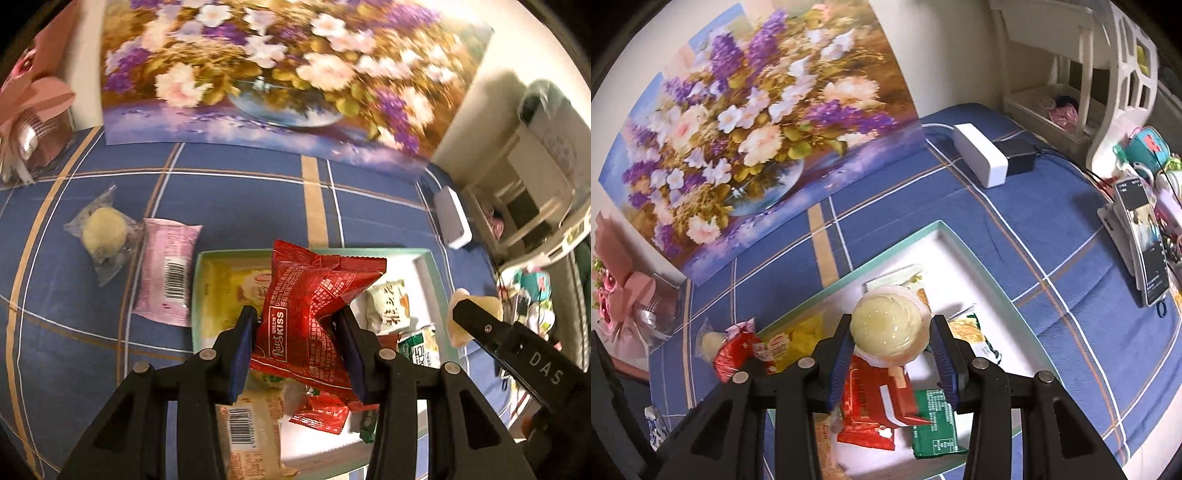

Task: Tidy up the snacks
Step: 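Carry the round bun and red packet over the tray with both tools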

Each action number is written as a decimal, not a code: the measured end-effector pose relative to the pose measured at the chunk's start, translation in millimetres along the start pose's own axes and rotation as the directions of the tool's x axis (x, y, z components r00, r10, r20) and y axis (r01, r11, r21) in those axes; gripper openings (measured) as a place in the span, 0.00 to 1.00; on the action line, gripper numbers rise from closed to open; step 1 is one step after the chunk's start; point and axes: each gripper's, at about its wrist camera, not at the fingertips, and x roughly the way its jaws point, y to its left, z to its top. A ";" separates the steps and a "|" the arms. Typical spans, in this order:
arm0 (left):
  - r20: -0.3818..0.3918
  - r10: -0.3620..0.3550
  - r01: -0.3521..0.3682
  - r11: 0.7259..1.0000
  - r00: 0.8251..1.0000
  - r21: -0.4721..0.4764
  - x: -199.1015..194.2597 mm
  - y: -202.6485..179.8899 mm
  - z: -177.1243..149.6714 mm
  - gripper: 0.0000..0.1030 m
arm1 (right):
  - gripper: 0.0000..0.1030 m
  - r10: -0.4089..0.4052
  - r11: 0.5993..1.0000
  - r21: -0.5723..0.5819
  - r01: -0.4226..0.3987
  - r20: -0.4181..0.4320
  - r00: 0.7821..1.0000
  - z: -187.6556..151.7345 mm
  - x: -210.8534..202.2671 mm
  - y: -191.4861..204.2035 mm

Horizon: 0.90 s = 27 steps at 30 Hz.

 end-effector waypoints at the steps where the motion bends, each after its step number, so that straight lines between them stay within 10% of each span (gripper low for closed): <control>1: -0.005 0.008 -0.008 1.000 1.000 0.005 2.7 -2.0 -0.5 0.45 | 0.43 -0.005 1.000 -0.006 0.005 -0.003 1.000 -1.5 1.1 0.2; 27: -0.089 0.029 -0.029 1.000 0.996 0.003 22.5 -5.7 -9.2 0.46 | 0.43 -0.009 0.999 -0.051 0.004 -0.097 0.995 -13.2 27.7 7.5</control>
